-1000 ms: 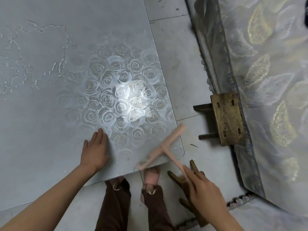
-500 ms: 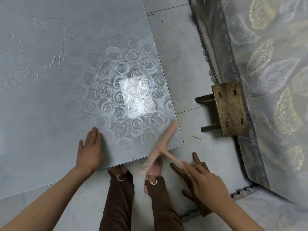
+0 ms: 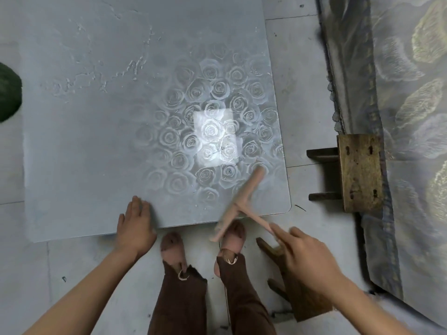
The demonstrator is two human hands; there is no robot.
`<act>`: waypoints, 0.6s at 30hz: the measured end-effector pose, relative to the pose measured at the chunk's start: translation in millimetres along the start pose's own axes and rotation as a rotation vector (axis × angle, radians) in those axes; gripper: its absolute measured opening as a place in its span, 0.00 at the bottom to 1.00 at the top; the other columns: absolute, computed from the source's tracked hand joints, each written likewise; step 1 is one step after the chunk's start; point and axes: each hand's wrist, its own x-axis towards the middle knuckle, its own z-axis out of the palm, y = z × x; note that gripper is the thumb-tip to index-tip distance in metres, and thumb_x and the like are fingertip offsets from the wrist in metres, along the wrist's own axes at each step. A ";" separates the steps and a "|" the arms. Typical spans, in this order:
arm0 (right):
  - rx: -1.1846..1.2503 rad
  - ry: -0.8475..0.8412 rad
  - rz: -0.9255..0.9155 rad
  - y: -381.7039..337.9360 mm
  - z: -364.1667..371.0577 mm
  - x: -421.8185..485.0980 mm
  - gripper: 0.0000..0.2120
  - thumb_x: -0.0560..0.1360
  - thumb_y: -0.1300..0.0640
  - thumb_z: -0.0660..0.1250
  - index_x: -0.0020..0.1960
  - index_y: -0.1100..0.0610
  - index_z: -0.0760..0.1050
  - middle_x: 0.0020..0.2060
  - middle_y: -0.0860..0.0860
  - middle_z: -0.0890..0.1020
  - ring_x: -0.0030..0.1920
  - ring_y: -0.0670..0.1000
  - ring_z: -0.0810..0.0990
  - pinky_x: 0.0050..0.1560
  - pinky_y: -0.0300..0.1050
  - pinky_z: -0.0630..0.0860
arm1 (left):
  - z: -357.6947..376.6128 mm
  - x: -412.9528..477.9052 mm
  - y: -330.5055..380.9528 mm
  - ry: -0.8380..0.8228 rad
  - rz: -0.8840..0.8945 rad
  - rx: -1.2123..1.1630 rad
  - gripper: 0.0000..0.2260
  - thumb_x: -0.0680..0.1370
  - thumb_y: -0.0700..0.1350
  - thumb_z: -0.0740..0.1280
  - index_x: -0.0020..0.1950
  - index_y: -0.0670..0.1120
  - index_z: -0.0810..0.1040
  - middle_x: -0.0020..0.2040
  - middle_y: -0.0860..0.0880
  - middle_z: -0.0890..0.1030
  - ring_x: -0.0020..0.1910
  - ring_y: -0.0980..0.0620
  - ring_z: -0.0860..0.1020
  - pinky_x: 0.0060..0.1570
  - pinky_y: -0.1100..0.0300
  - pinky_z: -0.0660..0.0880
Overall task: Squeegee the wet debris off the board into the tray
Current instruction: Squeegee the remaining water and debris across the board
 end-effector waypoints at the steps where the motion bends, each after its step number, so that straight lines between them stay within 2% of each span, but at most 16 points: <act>1: 0.017 0.015 -0.039 -20.7 2.5 17.3 0.24 0.80 0.49 0.54 0.75 0.40 0.55 0.47 0.48 0.71 0.44 0.56 0.78 0.39 0.50 0.71 | 2.9 -1.9 -4.6 -0.009 -0.009 -0.004 0.32 0.76 0.40 0.60 0.78 0.43 0.49 0.79 0.41 0.44 0.78 0.45 0.46 0.75 0.50 0.50; 5: 0.036 0.068 -0.103 -86.2 0.2 72.5 0.24 0.79 0.55 0.56 0.74 0.44 0.59 0.44 0.51 0.70 0.44 0.60 0.77 0.38 0.49 0.68 | 10.8 -7.4 -24.7 -0.020 -0.022 -0.017 0.31 0.76 0.40 0.60 0.77 0.42 0.51 0.78 0.40 0.48 0.77 0.44 0.48 0.74 0.50 0.52; 9: 0.003 0.124 -0.075 -67.7 -7.2 35.1 0.23 0.79 0.52 0.59 0.73 0.43 0.62 0.40 0.49 0.71 0.40 0.58 0.78 0.36 0.51 0.71 | 12.1 -9.5 -50.1 0.050 0.015 -0.040 0.27 0.73 0.38 0.61 0.72 0.41 0.59 0.75 0.42 0.57 0.73 0.44 0.58 0.68 0.51 0.60; 13: -0.029 0.067 0.025 -68.0 2.6 2.1 0.22 0.79 0.51 0.59 0.72 0.42 0.64 0.39 0.48 0.72 0.41 0.58 0.79 0.37 0.52 0.72 | 17.9 -9.7 -73.3 0.062 0.023 -0.063 0.26 0.74 0.38 0.59 0.72 0.41 0.59 0.76 0.43 0.56 0.73 0.46 0.58 0.69 0.51 0.60; 15: -0.027 0.097 -0.008 -101.8 12.8 25.5 0.24 0.79 0.53 0.57 0.74 0.43 0.61 0.41 0.49 0.72 0.44 0.58 0.79 0.39 0.51 0.72 | 21.7 -10.5 -87.2 0.060 -0.005 -0.073 0.26 0.76 0.38 0.57 0.74 0.41 0.57 0.77 0.42 0.53 0.75 0.45 0.56 0.71 0.50 0.57; 18: 0.014 0.181 -0.073 -159.7 19.5 75.9 0.23 0.80 0.55 0.55 0.74 0.45 0.61 0.39 0.51 0.69 0.43 0.60 0.77 0.37 0.49 0.69 | 24.5 -10.9 -100.0 0.042 -0.039 -0.072 0.26 0.77 0.39 0.56 0.75 0.41 0.55 0.77 0.40 0.51 0.75 0.43 0.56 0.72 0.50 0.57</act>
